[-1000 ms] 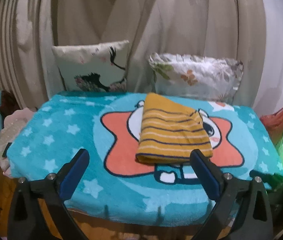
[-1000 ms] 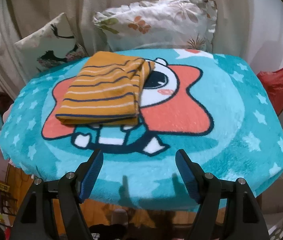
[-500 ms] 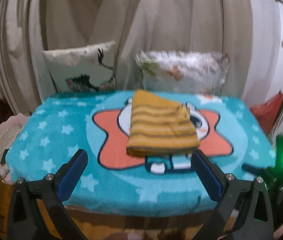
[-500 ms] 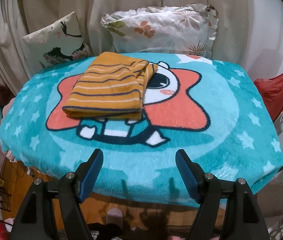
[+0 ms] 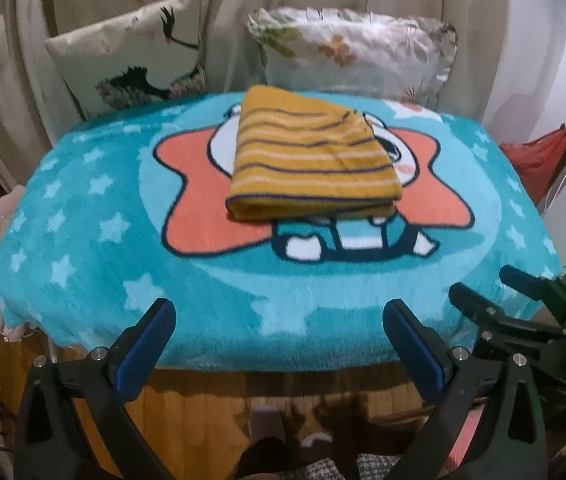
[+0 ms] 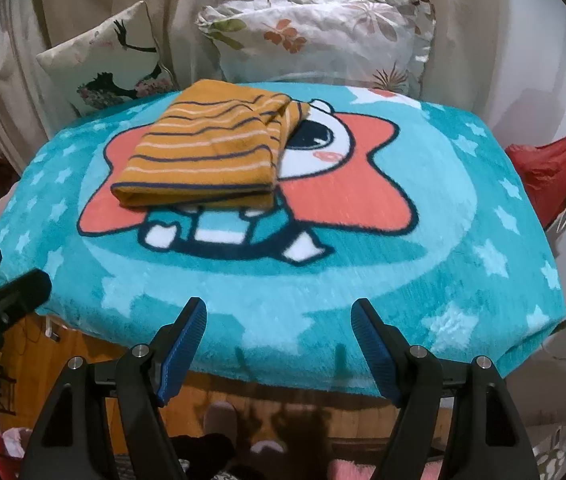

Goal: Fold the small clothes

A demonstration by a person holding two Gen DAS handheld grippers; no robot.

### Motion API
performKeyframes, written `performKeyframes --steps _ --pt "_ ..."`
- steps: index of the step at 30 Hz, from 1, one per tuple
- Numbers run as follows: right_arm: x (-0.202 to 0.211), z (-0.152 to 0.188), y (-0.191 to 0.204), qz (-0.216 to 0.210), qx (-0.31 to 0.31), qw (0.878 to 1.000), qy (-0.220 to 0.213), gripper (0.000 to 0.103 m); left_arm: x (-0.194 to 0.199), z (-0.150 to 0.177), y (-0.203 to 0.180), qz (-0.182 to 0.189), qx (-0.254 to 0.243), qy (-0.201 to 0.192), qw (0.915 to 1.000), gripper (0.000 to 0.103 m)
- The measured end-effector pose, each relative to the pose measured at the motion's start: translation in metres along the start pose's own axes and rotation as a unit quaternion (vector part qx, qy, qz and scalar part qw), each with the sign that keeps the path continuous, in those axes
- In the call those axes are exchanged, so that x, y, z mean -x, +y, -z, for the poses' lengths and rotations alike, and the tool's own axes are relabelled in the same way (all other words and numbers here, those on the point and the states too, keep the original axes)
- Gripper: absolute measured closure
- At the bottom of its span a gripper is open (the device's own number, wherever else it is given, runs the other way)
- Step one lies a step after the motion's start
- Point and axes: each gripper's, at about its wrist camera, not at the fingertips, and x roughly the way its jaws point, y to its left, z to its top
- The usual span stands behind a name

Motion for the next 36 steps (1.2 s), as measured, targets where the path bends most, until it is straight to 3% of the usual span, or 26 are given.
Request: performKeyframes --steps 36 --pt "-0.017 -0.002 0.020 0.011 0.025 1.000 0.015 0.023 -0.039 0.013 0.018 0.008 0.025 0.078 0.9967 0.000"
